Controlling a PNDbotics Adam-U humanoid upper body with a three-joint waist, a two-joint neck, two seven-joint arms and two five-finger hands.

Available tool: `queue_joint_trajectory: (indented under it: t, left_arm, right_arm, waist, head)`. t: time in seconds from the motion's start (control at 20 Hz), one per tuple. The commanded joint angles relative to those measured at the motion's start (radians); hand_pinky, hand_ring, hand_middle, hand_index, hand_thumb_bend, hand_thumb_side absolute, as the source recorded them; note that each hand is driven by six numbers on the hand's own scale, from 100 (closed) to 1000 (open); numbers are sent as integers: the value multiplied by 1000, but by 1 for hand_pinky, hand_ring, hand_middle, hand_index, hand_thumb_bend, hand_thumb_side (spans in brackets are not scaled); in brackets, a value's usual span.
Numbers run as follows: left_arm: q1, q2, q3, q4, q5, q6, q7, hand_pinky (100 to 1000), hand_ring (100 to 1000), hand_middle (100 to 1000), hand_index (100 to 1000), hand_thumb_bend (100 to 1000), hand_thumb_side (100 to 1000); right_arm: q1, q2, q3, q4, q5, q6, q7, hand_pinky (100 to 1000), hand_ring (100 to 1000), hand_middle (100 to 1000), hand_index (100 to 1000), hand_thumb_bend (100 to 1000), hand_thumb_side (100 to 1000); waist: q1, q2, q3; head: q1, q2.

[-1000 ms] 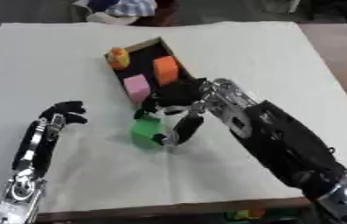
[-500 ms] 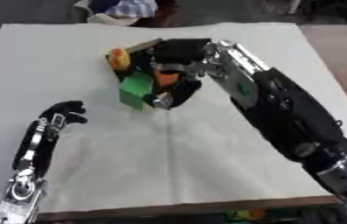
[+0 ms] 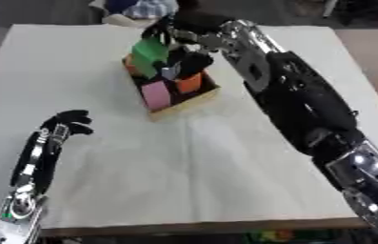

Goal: Pick up objects on the table and place them in the box.

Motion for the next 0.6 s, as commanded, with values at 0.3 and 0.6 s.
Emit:
queue_joint_trajectory:
  t: [0.3,0.6]
  left_arm:
    - [-19,-1,-5,-21,5,-1,-7,769,605,617,753,100,962]
    - [-17,-1,-5,-20,6,-1,-7,769,605,616,753,100,963]
  right_arm:
    - [-25,57,-149,145,248,146,-212,764,735,792,906,108,461]
    - [-24,56,-175,182,314,176,-258,806,809,889,953,262,629]
  waist:
    - [14,-15,20]
    - [14,-16,14]
  head:
    - [-18,-2]
    - [-16,-2]
